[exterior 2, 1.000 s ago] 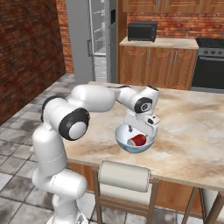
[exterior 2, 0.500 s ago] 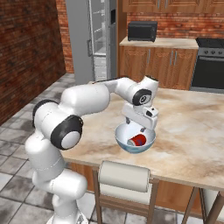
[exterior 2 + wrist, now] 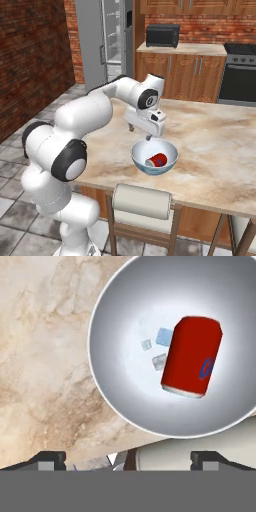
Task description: Open the fridge, grab two sodas, and place both sodas inside the bowl with ice on the dining counter.
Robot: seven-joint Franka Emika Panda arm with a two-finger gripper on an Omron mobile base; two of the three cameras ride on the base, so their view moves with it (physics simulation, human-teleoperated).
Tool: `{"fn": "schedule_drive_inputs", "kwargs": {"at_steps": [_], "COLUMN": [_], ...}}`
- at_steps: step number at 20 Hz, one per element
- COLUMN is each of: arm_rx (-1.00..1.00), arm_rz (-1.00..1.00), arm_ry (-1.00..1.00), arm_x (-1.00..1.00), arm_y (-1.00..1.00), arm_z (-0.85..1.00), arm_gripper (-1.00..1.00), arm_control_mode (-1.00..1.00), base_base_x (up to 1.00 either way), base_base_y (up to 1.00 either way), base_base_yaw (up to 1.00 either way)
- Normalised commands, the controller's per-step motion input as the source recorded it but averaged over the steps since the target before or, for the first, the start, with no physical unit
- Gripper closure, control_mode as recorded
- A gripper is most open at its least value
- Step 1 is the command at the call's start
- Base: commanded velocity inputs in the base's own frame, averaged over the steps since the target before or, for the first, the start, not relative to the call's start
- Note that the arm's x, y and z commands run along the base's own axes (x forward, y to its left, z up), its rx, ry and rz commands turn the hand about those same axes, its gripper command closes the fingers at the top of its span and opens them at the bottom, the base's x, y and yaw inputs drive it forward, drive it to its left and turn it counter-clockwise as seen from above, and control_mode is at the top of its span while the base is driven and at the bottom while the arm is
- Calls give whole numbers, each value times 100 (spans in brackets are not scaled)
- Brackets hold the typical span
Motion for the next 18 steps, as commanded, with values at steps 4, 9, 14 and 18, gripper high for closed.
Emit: {"fn": "schedule_drive_inputs", "kwargs": {"at_steps": [4, 9, 14, 18], "arm_rx": [-2, -5, -7, -7], "arm_rz": [7, 9, 10, 10], "arm_ry": [0, -2, -1, 0], "arm_x": [-2, -2, 0, 0], "arm_y": [55, 53, 56, 62], "arm_z": [17, 22, 3, -3], "arm_gripper": [-100, -100, -100, -100], "arm_control_mode": [-100, -100, -100, -100], "base_base_x": [0, 0, 0, 0], "base_base_y": [0, 0, 0, 0], "base_base_yaw": [0, 0, 0, 0]}}
